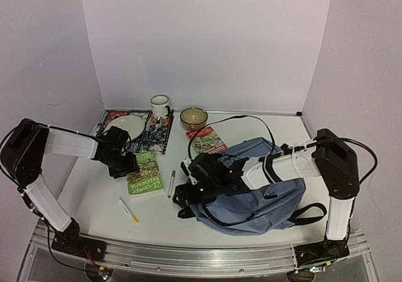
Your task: Pack the student bag
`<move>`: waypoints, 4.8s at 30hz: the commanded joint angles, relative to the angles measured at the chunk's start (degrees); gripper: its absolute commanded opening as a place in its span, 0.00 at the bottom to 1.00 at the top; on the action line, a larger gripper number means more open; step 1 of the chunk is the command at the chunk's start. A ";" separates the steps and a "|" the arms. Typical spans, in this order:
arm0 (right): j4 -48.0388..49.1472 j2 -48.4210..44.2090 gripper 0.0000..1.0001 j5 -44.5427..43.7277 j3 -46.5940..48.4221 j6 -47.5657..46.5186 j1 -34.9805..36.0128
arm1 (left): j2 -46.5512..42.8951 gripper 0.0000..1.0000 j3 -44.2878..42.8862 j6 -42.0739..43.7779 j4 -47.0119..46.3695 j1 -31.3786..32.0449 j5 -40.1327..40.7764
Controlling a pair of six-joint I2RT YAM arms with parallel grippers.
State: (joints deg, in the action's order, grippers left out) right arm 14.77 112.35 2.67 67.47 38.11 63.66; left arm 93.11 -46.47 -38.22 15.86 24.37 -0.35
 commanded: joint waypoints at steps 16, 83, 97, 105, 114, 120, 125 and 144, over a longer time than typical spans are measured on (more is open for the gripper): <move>-4.85 -2.54 0.84 -3.20 7.59 0.22 -2.19 | -6.95 0.49 7.25 -6.34 4.27 9.18 -5.50; 48.91 1.87 0.49 23.15 -6.33 23.27 -3.61 | -9.43 0.21 22.13 -26.70 -24.97 22.12 -18.64; 36.16 2.93 0.36 20.15 -4.75 21.78 -3.54 | -11.56 0.21 23.51 -27.53 -25.07 22.12 -16.88; 36.46 -4.77 0.01 15.11 -7.28 20.90 -3.55 | -20.83 0.51 25.06 -31.19 -24.91 22.12 -12.41; 44.62 -16.26 0.00 2.16 -14.91 25.19 -3.52 | -36.26 0.92 26.76 -37.10 -25.20 22.13 -7.01; 51.99 -20.28 0.00 -5.21 -18.58 29.36 -3.52 | -39.70 0.99 26.47 -40.23 -33.57 22.86 -7.96; 55.66 -22.60 0.00 -10.62 -21.10 32.33 -3.39 | -42.07 0.99 27.74 -42.94 -41.32 25.90 -3.33; 59.66 -25.17 0.00 -15.69 -20.74 36.29 -2.75 | -24.45 0.99 22.32 -39.30 -63.18 33.55 3.09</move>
State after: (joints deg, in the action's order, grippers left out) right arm 64.57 91.05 -12.53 44.58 73.85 60.55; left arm 66.04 -20.00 -79.89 -38.96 57.66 3.05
